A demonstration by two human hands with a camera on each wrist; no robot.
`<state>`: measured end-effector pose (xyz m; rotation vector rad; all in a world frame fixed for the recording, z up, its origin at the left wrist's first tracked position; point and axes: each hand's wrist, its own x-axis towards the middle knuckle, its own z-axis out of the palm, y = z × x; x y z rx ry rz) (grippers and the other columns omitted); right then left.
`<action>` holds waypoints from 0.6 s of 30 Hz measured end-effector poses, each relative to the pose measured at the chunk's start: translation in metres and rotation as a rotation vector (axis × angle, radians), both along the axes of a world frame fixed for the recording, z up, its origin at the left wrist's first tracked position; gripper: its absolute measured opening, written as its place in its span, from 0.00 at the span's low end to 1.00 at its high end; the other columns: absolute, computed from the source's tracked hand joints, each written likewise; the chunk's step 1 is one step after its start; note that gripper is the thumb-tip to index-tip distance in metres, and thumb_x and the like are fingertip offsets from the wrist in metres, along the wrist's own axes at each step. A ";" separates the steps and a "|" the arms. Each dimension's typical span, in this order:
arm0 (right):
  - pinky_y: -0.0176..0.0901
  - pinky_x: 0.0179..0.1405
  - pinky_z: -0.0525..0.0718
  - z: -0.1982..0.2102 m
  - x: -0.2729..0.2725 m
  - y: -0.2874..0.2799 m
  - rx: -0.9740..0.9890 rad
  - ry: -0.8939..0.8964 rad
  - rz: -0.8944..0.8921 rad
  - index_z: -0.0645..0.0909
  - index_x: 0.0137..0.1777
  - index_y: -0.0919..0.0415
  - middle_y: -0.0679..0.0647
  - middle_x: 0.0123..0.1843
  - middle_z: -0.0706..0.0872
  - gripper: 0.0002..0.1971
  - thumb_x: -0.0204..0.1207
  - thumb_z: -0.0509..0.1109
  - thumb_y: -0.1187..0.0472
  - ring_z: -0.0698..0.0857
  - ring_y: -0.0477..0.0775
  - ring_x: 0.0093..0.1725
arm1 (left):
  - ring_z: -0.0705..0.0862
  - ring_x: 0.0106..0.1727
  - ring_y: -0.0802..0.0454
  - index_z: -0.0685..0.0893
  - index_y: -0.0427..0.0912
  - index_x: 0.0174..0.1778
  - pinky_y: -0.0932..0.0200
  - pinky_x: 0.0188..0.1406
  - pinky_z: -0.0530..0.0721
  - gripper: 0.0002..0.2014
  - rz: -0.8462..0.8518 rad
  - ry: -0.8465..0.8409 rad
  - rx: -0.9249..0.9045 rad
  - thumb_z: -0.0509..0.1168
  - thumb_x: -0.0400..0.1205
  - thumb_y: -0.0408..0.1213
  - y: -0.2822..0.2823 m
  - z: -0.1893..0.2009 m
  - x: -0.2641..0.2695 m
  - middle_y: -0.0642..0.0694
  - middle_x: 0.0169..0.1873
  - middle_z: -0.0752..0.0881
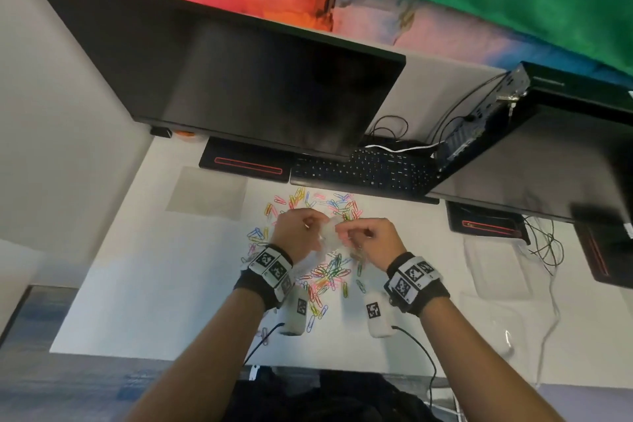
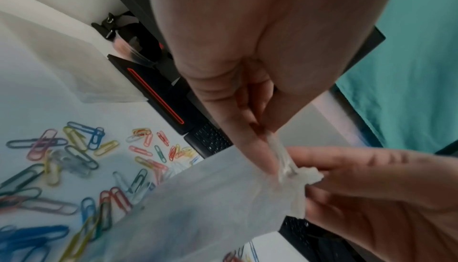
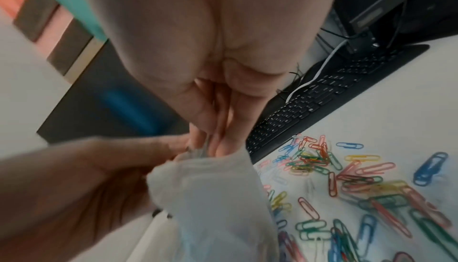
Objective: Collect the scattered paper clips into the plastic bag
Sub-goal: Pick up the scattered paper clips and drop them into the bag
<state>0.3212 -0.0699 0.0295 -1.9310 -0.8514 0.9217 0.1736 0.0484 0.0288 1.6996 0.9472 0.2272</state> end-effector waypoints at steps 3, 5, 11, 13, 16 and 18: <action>0.46 0.54 0.88 -0.027 0.048 -0.002 -0.153 -0.050 -0.167 0.89 0.51 0.55 0.56 0.54 0.90 0.12 0.79 0.67 0.71 0.88 0.56 0.52 | 0.92 0.34 0.53 0.89 0.45 0.54 0.51 0.40 0.93 0.11 0.065 -0.019 -0.012 0.62 0.86 0.29 0.006 0.009 0.001 0.49 0.42 0.90; 0.48 0.71 0.77 -0.053 0.073 -0.003 -0.489 -0.296 -0.051 0.79 0.69 0.54 0.58 0.71 0.80 0.20 0.76 0.72 0.59 0.80 0.59 0.68 | 0.92 0.34 0.53 0.89 0.43 0.54 0.52 0.40 0.93 0.12 0.120 -0.028 -0.020 0.61 0.85 0.28 0.008 0.014 0.000 0.46 0.44 0.90; 0.54 0.78 0.62 -0.096 0.069 0.025 -0.470 -0.575 0.313 0.55 0.84 0.52 0.57 0.83 0.60 0.44 0.72 0.73 0.45 0.63 0.65 0.78 | 0.93 0.35 0.49 0.90 0.39 0.54 0.51 0.39 0.93 0.10 0.230 -0.059 -0.034 0.63 0.85 0.28 0.009 0.013 0.000 0.44 0.43 0.89; 0.54 0.74 0.67 -0.099 0.058 0.034 -0.466 -0.682 0.415 0.58 0.83 0.50 0.59 0.81 0.61 0.39 0.74 0.71 0.48 0.65 0.66 0.74 | 0.92 0.35 0.49 0.90 0.40 0.54 0.52 0.39 0.93 0.10 0.234 -0.039 -0.023 0.63 0.85 0.28 0.010 0.009 0.002 0.46 0.41 0.88; 0.53 0.68 0.76 -0.100 0.048 0.040 -0.374 -0.837 0.505 0.70 0.77 0.54 0.60 0.72 0.71 0.27 0.78 0.68 0.59 0.74 0.64 0.66 | 0.92 0.34 0.49 0.90 0.40 0.54 0.53 0.38 0.93 0.10 0.240 -0.014 -0.005 0.63 0.85 0.28 0.010 0.003 0.003 0.47 0.40 0.89; 0.50 0.63 0.80 -0.105 0.044 0.042 -0.314 -0.846 0.536 0.80 0.69 0.57 0.59 0.63 0.79 0.19 0.78 0.67 0.66 0.80 0.60 0.59 | 0.92 0.33 0.49 0.90 0.41 0.54 0.52 0.39 0.93 0.10 0.241 -0.014 -0.012 0.64 0.85 0.29 0.009 0.000 0.003 0.46 0.40 0.89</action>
